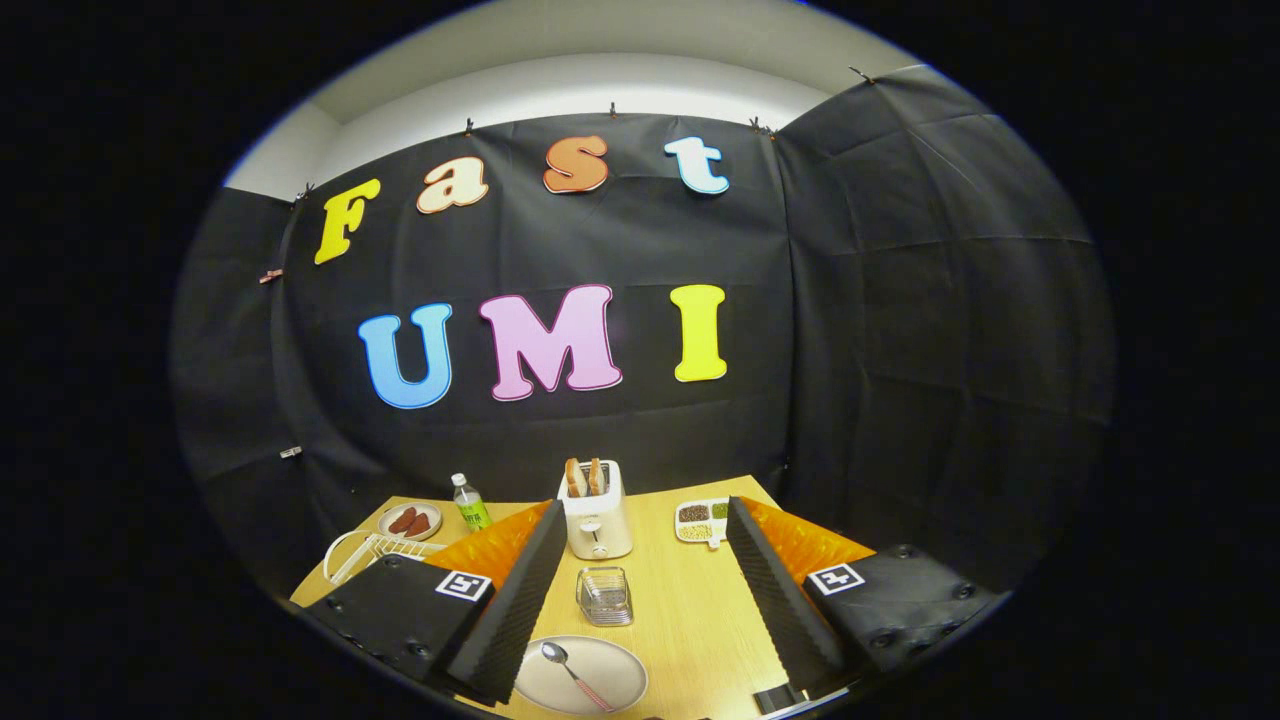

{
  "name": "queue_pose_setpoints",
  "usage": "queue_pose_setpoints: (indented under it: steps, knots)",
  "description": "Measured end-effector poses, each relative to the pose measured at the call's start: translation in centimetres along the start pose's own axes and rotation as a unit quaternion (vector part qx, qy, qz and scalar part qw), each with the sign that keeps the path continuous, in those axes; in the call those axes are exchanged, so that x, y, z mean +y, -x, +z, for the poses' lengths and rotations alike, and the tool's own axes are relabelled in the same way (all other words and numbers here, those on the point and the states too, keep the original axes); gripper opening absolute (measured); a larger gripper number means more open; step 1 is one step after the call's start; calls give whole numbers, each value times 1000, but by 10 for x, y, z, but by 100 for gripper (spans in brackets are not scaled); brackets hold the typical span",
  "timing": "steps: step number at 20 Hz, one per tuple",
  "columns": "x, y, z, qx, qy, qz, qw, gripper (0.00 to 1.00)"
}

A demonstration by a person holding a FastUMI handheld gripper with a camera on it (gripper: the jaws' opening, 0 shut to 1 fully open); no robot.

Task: Take the plate from the dish rack, then take the spoon from the basket and place it into the plate.

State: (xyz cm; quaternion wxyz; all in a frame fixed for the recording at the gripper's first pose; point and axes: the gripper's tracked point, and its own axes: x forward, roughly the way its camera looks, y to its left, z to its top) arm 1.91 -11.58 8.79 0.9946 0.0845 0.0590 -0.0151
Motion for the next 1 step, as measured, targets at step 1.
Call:
queue_pose_setpoints:
  steps: [1]
  knots:
    - [4,4,0,-1,-2,2,1000,99]
